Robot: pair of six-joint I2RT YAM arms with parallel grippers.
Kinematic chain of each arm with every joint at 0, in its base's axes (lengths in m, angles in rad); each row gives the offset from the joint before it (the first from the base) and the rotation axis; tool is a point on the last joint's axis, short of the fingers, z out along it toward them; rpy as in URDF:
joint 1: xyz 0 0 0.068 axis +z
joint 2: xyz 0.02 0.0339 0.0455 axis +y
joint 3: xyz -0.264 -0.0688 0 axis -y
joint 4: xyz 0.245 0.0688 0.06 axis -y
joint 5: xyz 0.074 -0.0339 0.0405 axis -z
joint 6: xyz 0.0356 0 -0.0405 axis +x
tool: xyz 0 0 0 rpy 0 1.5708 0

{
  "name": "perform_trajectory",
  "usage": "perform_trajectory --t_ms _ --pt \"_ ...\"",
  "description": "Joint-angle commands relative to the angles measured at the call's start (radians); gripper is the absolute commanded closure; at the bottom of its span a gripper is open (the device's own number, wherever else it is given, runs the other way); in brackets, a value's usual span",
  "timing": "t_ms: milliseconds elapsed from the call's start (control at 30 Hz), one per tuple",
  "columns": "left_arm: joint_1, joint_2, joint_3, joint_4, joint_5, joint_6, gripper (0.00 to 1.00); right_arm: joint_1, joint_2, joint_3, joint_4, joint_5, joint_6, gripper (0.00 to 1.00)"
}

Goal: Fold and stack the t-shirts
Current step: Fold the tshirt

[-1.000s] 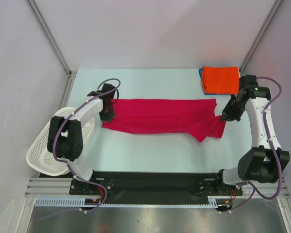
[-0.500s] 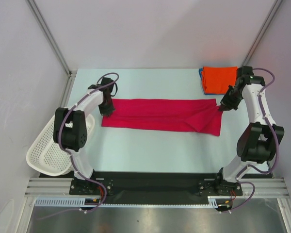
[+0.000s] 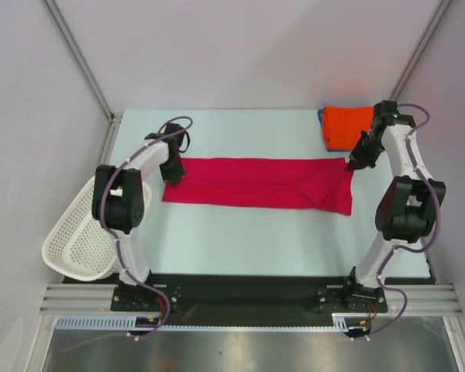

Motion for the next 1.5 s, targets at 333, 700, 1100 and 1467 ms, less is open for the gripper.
perform_trajectory --t_ms 333,700,1100,1467 --pt "0.026 0.034 0.08 0.0 0.009 0.027 0.98 0.01 0.111 0.109 0.046 0.003 -0.008 1.0" --pt "0.028 0.047 0.095 0.002 0.016 0.034 0.99 0.05 0.171 0.189 0.046 0.003 0.009 1.0" --pt "0.032 0.046 0.097 0.007 0.021 0.042 0.99 0.079 0.248 0.263 0.042 0.024 0.009 1.0" --pt "0.037 0.047 0.095 0.01 0.028 0.044 0.99 0.094 0.341 0.394 0.014 0.016 0.01 1.0"
